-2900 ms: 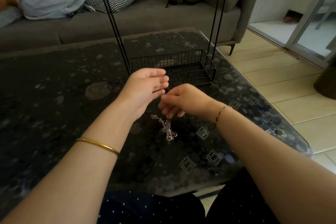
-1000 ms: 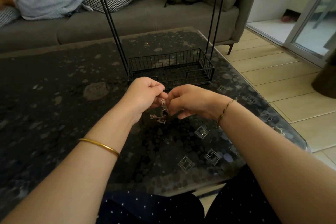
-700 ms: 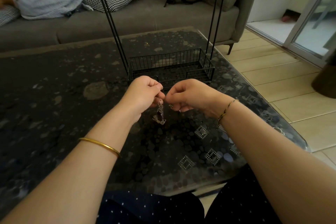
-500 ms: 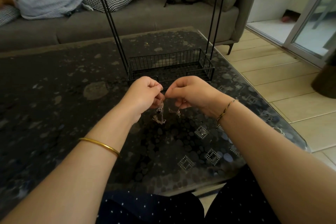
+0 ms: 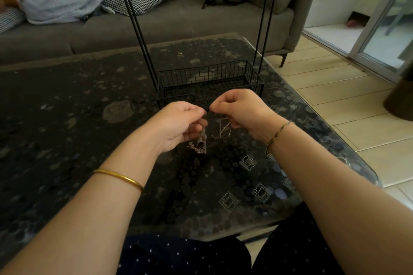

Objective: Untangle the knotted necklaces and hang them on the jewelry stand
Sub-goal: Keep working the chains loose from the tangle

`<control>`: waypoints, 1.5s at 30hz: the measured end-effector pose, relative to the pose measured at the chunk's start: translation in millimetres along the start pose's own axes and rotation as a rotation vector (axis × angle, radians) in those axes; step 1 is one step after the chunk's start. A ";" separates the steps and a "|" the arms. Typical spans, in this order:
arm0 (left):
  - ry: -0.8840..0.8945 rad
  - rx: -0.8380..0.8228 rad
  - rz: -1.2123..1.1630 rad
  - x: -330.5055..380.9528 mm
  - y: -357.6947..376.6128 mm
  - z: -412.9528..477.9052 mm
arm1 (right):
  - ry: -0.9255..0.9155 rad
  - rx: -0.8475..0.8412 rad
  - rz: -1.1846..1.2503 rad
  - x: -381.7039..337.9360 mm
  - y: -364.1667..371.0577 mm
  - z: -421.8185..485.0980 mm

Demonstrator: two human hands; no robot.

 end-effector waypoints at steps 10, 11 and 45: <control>0.016 0.019 0.418 -10.6 1.0 4.6 | -0.004 0.047 -0.002 0.2 -6.2 1.0; 0.016 0.015 0.500 -12.8 3.2 4.6 | -0.006 0.060 -0.008 0.1 -7.2 0.8; 0.132 0.297 0.480 7.8 -14.0 6.1 | 0.107 0.257 -0.625 10.4 -32.7 0.8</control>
Point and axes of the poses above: each hand's wrist, its own z-axis towards the middle knuckle, its own y-axis out of the palm, x = y × z, the point moved 6 cm from there along z, towards the middle knuckle, and after that the axes turned 2 degrees about z, right-handed, at the moved point
